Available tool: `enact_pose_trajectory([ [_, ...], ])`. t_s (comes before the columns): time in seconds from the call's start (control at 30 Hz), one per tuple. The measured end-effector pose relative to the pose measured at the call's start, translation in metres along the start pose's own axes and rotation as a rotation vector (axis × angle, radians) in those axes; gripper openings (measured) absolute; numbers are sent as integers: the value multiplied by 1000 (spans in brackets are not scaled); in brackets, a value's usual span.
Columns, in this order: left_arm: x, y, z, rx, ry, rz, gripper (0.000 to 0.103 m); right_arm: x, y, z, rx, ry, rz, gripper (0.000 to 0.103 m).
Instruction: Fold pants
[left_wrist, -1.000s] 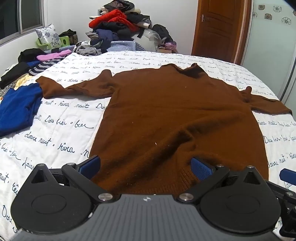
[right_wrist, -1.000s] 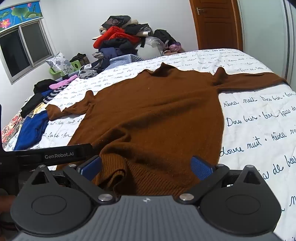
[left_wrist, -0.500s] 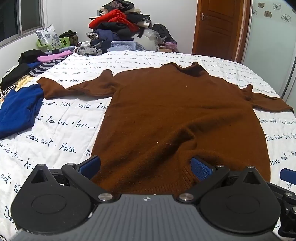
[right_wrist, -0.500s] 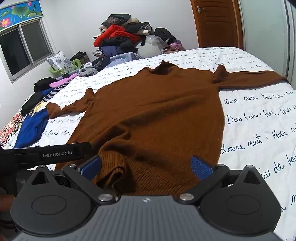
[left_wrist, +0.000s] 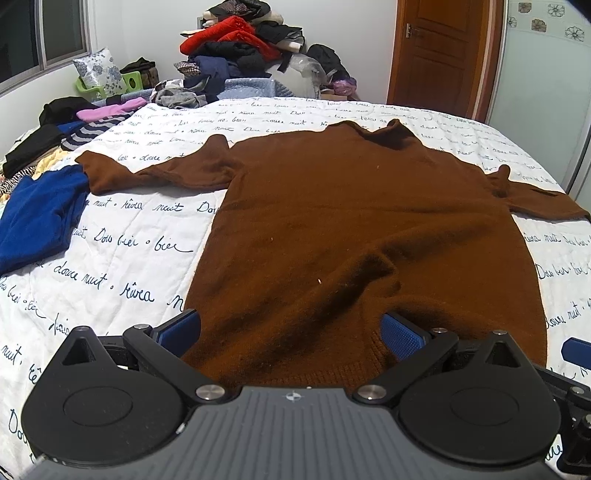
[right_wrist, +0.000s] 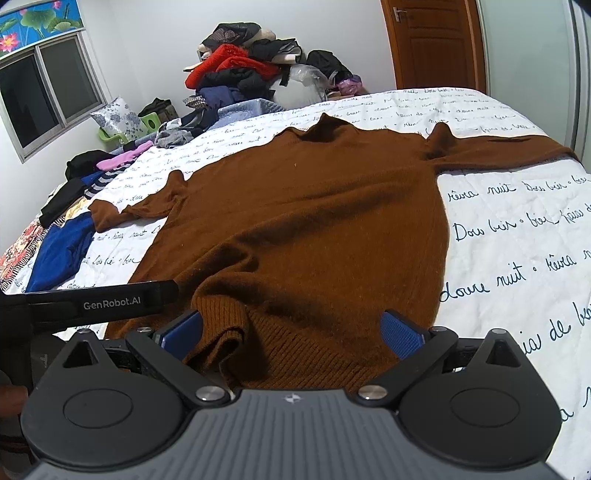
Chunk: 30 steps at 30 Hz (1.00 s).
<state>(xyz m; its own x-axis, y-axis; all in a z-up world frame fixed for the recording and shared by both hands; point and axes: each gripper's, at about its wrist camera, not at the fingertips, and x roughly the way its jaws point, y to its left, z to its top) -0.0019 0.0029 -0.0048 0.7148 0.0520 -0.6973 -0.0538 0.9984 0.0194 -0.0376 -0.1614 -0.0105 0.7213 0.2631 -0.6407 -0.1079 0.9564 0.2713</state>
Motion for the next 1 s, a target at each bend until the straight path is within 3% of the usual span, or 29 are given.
enact_pose_trajectory([
  [1.0, 3, -3, -3, 16, 8, 45, 103, 4, -4, -4, 15, 21, 1, 103],
])
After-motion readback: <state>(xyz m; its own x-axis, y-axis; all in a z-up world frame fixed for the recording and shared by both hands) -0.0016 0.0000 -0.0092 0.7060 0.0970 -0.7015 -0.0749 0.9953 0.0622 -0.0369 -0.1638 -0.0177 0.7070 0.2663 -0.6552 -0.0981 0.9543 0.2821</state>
